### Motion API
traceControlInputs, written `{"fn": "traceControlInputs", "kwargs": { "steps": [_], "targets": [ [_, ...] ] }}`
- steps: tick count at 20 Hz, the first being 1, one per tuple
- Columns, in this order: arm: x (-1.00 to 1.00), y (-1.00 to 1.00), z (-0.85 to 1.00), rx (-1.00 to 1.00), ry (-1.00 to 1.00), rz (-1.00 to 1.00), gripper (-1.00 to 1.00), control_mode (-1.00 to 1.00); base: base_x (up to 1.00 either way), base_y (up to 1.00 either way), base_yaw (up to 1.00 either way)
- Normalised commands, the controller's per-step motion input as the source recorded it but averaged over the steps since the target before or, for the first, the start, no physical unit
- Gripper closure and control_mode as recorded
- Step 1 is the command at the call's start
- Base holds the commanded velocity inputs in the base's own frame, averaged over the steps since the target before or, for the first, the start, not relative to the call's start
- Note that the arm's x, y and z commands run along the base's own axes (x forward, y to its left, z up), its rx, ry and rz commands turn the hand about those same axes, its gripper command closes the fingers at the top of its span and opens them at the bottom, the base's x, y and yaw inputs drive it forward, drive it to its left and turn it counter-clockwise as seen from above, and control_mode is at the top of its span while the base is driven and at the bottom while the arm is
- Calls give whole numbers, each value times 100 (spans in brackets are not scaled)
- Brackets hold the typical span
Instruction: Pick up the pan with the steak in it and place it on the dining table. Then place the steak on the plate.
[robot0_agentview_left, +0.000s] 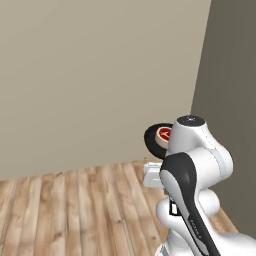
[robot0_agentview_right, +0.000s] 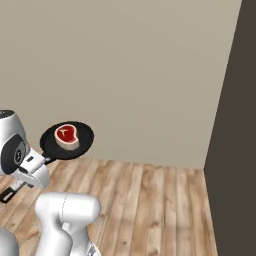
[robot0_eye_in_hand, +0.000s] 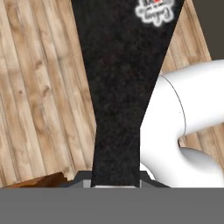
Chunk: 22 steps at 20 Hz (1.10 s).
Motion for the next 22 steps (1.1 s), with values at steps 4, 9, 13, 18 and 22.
{"fn": "traceControlInputs", "kwargs": {
  "steps": [4, 9, 13, 18, 22],
  "targets": [
    [0, 0, 0, 0, 0, 0, 100, 100, 100, -11, 10],
    [0, 0, 0, 0, 0, 0, 100, 100, 56, -16, 32],
    [0, 0, 0, 0, 0, 0, 100, 100, 31, -7, 40],
    [0, 0, 0, 0, 0, 0, 100, 100, 12, -2, 44],
    [0, 0, 0, 0, 0, 0, 100, 100, 3, 0, 45]
  ]
}}
